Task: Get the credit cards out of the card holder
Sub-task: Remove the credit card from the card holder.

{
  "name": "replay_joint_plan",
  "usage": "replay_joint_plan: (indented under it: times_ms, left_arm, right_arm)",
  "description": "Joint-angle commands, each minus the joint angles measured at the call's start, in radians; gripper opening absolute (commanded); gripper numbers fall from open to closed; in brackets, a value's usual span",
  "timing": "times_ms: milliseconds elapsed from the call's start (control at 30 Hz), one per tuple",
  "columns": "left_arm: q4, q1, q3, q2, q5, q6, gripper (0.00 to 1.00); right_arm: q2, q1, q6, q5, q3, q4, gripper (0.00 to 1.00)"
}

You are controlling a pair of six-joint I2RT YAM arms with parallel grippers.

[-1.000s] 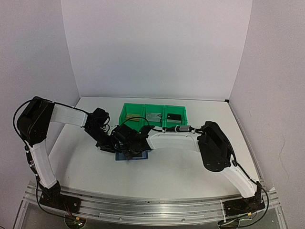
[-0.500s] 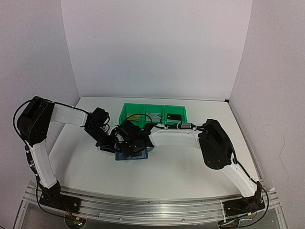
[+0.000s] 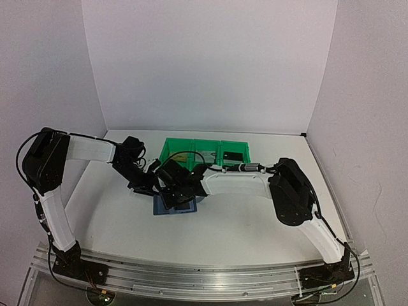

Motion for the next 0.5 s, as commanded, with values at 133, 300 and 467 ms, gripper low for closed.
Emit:
replay_joint_plan:
  times_ms: [133, 300, 467]
  left_arm:
    - [-0.030, 0.006, 0.060, -0.008, -0.002, 0.025, 0.49]
    - [-0.029, 0.011, 0.061, -0.007, -0.001, 0.027, 0.49]
    - [-0.045, 0.048, 0.106, -0.013, -0.017, 0.039, 0.49]
  right_arm:
    - [-0.090, 0.009, 0.007, 0.024, 0.002, 0.021, 0.56]
    - [-0.025, 0.007, -0.011, -0.090, 0.046, 0.027, 0.56]
    - [0.030, 0.007, -0.009, -0.161, 0.110, 0.040, 0.56]
